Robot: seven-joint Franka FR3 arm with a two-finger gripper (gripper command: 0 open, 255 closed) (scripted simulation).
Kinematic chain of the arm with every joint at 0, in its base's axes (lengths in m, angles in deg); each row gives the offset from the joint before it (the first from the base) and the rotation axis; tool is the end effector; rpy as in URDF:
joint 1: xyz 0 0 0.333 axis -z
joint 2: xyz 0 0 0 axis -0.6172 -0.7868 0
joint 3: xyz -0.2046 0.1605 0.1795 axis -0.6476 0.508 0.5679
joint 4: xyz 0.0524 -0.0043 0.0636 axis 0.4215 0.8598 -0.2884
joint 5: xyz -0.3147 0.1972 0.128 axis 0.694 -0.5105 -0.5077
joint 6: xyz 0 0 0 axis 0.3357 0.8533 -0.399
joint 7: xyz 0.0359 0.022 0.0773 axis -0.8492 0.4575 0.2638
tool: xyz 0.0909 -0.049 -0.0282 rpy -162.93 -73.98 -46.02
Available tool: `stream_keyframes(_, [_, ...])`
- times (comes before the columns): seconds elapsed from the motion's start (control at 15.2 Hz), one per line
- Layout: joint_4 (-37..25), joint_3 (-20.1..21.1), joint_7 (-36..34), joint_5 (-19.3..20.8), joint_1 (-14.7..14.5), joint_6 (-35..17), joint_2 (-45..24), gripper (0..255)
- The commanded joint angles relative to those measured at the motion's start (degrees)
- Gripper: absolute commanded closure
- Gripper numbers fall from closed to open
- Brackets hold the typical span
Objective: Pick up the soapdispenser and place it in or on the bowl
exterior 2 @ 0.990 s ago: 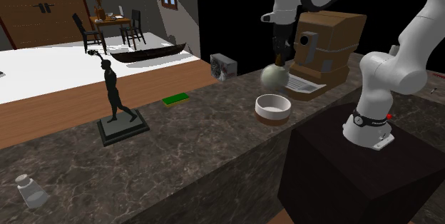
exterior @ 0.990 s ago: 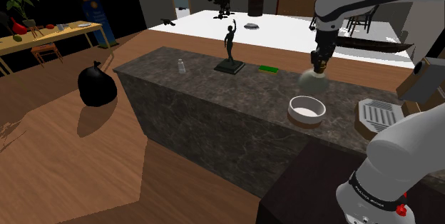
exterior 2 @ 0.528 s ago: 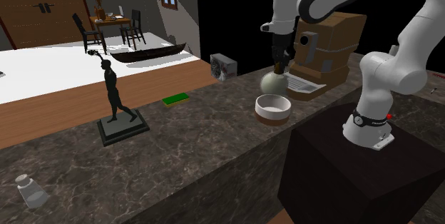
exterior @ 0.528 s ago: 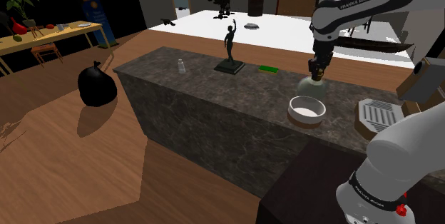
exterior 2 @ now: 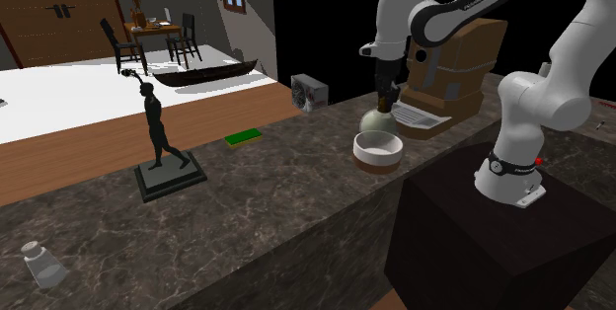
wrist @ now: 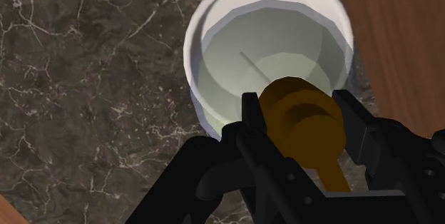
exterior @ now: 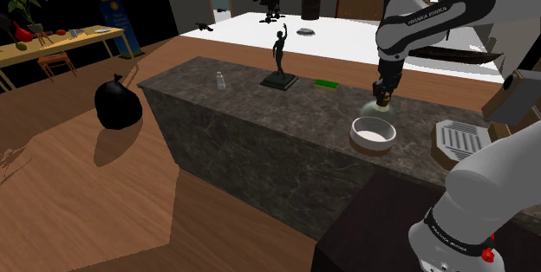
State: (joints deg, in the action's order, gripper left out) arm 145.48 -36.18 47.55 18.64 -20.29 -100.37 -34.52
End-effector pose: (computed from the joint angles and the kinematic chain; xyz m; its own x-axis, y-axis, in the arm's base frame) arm 0.3459 -0.2422 0.4182 0.9847 -0.1554 -0.0791 -0.1527 -0.9875 0.0396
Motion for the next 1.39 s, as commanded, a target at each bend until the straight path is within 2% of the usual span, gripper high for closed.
stream_keyframes(0.0, [0.16, 0.01, -0.06, -0.01, -0.02, -0.29, -0.08, 255])
stream_keyframes(0.33, [0.16, 0.01, -0.06, -0.01, -0.03, -0.29, -0.09, 255])
stream_keyframes(0.4, [0.16, 0.01, -0.06, -0.01, -0.03, -0.30, -0.09, 0])
stream_keyframes(0.73, [0.16, 0.01, -0.06, -0.01, -0.02, -0.30, -0.09, 0])
stream_keyframes(0.99, [-5.55, 1.00, -0.04, -0.57, -0.38, 7.46, 1.94, 0])
stream_keyframes(1.32, [-5.55, 1.01, -0.04, -0.57, -0.38, 7.46, 1.94, 0])
